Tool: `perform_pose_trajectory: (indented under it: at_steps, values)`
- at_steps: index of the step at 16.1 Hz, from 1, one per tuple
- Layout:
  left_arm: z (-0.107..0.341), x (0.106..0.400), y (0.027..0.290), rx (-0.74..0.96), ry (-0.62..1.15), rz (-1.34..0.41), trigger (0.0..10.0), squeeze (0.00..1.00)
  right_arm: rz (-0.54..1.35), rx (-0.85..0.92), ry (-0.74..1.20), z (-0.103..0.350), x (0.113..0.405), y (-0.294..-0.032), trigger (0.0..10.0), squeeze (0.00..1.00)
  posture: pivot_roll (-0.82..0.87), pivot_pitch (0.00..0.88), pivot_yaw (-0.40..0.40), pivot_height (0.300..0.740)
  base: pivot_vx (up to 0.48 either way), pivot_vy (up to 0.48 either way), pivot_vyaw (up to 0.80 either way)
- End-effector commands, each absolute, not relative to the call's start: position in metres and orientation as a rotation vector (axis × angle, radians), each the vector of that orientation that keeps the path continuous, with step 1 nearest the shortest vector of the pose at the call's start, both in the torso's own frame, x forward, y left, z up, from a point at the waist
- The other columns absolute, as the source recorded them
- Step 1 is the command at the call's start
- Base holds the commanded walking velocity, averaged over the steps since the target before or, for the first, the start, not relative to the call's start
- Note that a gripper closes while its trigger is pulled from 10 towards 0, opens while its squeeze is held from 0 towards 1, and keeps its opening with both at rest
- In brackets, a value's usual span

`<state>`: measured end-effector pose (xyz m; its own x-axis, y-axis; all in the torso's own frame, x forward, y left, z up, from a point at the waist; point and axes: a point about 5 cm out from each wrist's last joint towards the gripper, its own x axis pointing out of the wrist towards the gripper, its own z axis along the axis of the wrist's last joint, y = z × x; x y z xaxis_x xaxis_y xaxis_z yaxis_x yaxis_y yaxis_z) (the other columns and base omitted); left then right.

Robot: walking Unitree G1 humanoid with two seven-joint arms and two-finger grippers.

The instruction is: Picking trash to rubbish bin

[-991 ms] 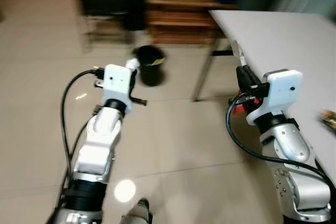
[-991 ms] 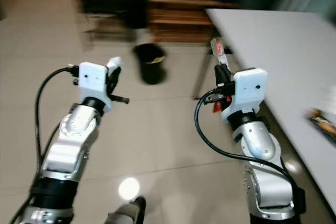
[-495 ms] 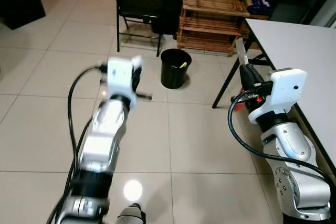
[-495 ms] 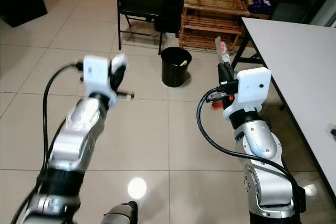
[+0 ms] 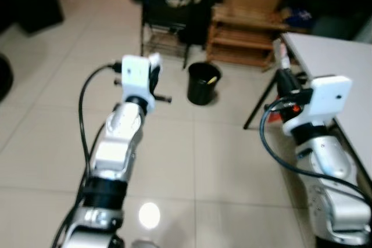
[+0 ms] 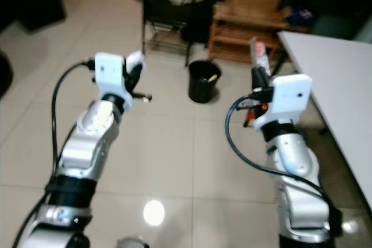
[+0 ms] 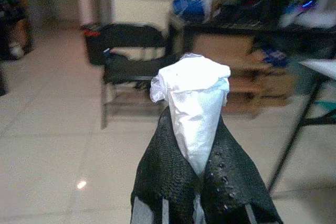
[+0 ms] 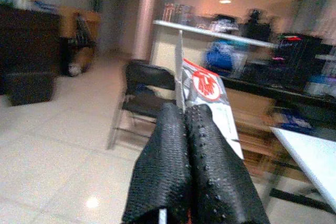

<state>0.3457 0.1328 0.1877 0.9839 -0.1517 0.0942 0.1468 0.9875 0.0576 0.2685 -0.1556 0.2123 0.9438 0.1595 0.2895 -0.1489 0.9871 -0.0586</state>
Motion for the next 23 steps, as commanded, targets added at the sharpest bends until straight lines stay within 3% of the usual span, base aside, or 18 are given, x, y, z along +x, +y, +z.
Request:
perform_pose_trajectory:
  at_steps: [1,23]
  values:
    - [0.1872,0.3463,0.1212,0.038,-0.098,-0.188,10.0,0.00,0.113,-0.051,-0.302,0.2124,0.2661,-0.1671,10.0,0.00,0.25,0.080,-0.112,0.740,0.386,0.000,0.00]
    - [0.1808,0.3482,0.1236,0.040,-0.079,-0.171,10.0,0.00,0.126,-0.068,-0.305,0.2124,0.2646,-0.1645,10.0,0.00,0.24,0.090,-0.118,0.740,0.418,0.000,0.00]
